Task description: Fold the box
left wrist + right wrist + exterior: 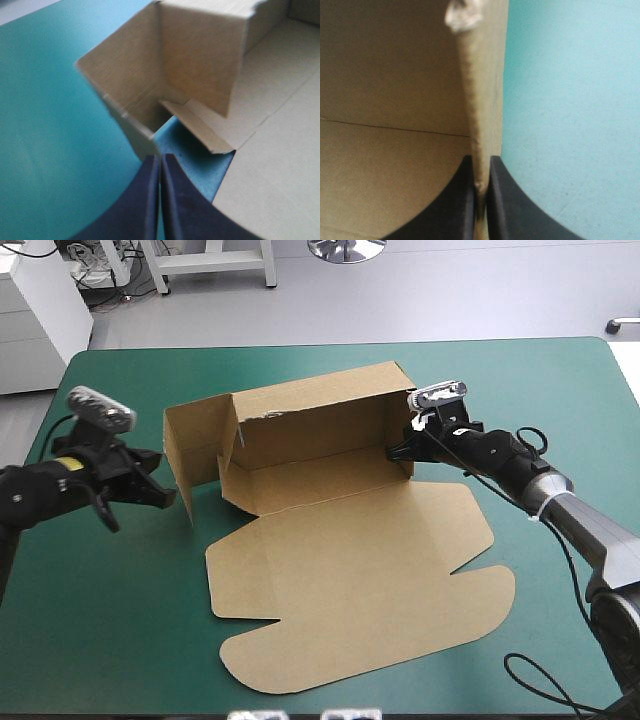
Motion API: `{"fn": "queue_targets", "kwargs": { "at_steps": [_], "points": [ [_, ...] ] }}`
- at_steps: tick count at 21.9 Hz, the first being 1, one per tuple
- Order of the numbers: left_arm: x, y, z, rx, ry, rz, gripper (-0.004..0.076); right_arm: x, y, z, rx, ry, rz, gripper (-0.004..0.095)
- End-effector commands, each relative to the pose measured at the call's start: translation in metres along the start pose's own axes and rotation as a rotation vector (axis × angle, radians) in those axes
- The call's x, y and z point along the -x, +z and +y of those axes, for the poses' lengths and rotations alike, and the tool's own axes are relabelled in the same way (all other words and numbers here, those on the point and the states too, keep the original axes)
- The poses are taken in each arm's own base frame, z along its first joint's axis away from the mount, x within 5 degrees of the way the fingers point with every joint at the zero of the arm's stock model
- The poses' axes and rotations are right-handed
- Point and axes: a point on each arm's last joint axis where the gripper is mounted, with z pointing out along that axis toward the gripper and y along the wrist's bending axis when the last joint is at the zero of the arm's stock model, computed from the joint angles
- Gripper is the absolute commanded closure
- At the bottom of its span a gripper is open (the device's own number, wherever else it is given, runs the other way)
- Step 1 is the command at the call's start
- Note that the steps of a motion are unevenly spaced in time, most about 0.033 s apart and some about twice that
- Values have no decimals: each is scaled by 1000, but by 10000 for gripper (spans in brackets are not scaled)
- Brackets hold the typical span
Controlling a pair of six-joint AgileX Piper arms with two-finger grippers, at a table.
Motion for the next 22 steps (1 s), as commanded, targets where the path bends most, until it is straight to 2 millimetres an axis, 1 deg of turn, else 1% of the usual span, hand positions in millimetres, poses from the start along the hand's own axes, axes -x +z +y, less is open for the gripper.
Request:
{"fn": "queue_targets", "kwargs": {
  "at_steps": [1,3,5,8,10,13,14,17,19,20,22],
  "points": [
    [-18,-29,23,95,-207,-180,727,23,-17,-1,-20,19,-96,923],
    [-34,-37,34,164,-313,-239,727,23,-17,-1,-16,23,-93,923],
    [-42,-43,41,214,-390,-283,727,23,-17,-1,-15,23,-92,923],
    [-44,-42,43,207,-403,-287,727,22,-17,0,-8,22,-86,923],
    [-44,-36,46,196,-403,-277,727,20,-17,0,12,57,-59,922],
    [-44,-34,48,203,-408,-274,727,19,-21,-9,32,98,17,920],
    [-45,-32,50,205,-412,-271,727,22,-26,-12,41,102,68,920],
    [-44,-32,50,207,-419,-280,727,36,-36,-15,20,61,149,920],
    [-44,-31,52,210,-421,-279,727,47,-48,-16,-9,44,237,920],
    [-44,-29,52,206,-423,-275,727,50,-53,-15,-11,46,280,920],
    [-45,-19,55,187,-425,-256,727,53,-62,-13,7,43,351,920]
  ]
}}
